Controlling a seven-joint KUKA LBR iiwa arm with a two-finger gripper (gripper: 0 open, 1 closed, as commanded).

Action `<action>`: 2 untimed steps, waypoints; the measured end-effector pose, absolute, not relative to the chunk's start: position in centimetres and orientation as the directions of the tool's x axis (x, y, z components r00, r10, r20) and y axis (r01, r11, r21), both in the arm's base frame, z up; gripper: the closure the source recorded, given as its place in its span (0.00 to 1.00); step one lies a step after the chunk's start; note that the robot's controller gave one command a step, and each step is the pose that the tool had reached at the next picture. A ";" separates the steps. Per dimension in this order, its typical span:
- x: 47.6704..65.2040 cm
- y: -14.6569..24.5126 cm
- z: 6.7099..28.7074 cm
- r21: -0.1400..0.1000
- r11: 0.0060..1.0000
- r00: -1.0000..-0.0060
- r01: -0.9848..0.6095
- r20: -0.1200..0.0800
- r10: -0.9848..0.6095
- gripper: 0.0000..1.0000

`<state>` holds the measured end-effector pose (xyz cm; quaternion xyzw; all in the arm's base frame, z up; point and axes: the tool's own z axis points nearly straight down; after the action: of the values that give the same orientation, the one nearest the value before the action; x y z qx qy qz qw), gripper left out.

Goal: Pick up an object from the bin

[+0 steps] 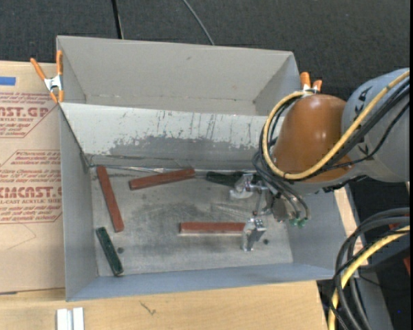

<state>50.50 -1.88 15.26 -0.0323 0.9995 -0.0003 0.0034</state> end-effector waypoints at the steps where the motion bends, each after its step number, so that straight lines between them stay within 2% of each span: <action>1: 52.9 0.9 7.7 0.001 1.000 -1.000 -0.002 -0.016 -0.002 1.00; 2: 52.9 0.9 7.7 0.001 1.000 -1.000 -0.002 -0.016 -0.002 1.00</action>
Offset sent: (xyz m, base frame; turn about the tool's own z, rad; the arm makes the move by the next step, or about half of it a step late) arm 0.0000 0.0000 0.0000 0.0000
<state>52.89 0.88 7.70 -0.0008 1.0000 0.0004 0.0080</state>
